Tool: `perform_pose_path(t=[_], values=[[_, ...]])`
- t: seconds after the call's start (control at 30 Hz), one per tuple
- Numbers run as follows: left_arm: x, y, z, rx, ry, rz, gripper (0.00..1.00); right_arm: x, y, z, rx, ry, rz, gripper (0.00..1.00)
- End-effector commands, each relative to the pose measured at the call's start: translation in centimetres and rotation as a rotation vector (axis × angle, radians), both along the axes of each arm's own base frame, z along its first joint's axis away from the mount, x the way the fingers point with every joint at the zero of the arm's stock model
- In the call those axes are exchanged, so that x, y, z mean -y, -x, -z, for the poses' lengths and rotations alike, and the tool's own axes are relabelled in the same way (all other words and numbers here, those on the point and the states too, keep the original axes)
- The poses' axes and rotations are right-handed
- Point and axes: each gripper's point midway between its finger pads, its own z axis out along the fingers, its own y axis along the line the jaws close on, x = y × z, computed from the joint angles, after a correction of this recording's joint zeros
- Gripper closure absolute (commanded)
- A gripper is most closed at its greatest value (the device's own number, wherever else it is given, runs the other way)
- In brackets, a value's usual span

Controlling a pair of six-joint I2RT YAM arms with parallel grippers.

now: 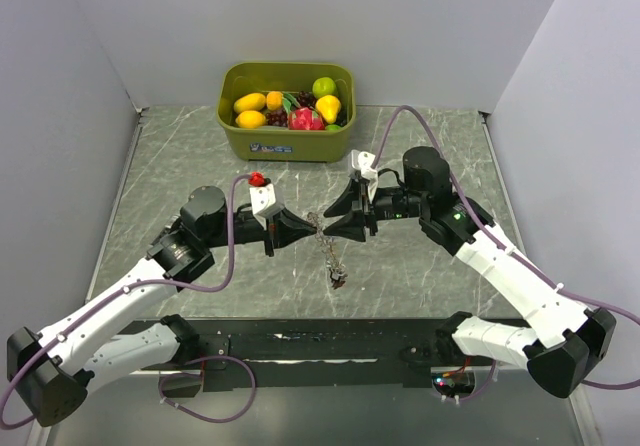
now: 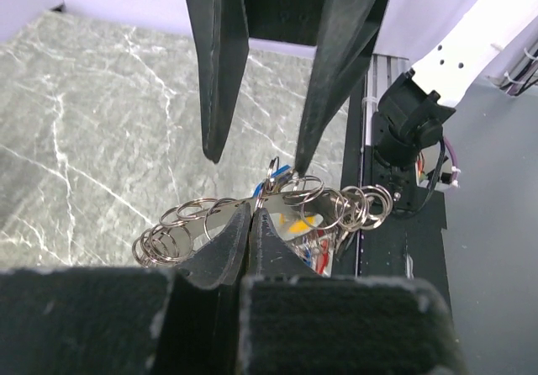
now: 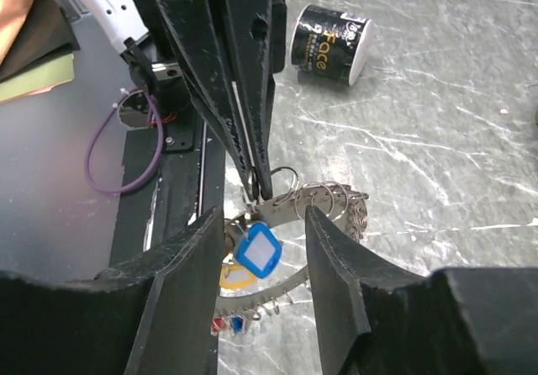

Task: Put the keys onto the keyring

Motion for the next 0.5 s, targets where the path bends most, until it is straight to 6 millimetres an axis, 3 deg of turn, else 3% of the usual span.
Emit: perform_pose_path(t=[0.0, 0.23, 0.47], values=[[-0.1, 0.9, -4.1, 0.109, 0.106, 0.031, 0.99, 0.0, -0.5, -0.3, 0.021, -0.01, 0.015, 0.54], [-0.2, 0.8, -4.2, 0.114, 0.103, 0.025, 0.99, 0.1, -0.9, 0.3, 0.017, 0.005, 0.036, 1.0], [-0.4, 1.2, -4.9, 0.139, 0.143, 0.027, 0.99, 0.2, -1.0, 0.9, 0.023, 0.014, 0.042, 1.0]])
